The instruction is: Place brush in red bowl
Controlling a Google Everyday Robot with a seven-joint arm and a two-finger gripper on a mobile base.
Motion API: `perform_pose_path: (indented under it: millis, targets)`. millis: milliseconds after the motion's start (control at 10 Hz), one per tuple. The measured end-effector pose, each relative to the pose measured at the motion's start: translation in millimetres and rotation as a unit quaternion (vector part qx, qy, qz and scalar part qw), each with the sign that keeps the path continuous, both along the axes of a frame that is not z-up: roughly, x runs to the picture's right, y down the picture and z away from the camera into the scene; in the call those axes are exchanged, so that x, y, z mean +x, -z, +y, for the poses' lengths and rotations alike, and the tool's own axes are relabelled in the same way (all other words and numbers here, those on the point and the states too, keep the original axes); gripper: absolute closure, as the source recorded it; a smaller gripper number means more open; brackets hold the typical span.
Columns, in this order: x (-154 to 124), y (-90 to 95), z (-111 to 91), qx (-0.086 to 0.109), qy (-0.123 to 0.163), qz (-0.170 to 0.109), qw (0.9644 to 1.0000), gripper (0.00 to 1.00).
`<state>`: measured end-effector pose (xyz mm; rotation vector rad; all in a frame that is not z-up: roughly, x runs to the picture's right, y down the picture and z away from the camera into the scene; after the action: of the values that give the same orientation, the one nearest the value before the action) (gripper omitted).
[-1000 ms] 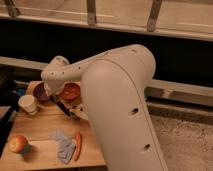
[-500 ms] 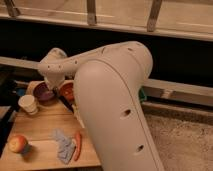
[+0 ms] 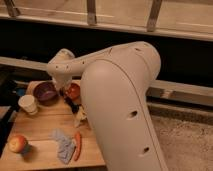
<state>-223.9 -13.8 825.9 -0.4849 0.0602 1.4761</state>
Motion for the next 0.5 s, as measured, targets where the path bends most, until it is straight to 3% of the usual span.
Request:
perform_pose_path:
  millis: [200,500]
  targets:
    - [14,-13.0,11,-0.024,-0.012,0.011,0.9996,1.0]
    - [15,-28.6,25,-0.062,0.0,0.019,0.9979,0.99]
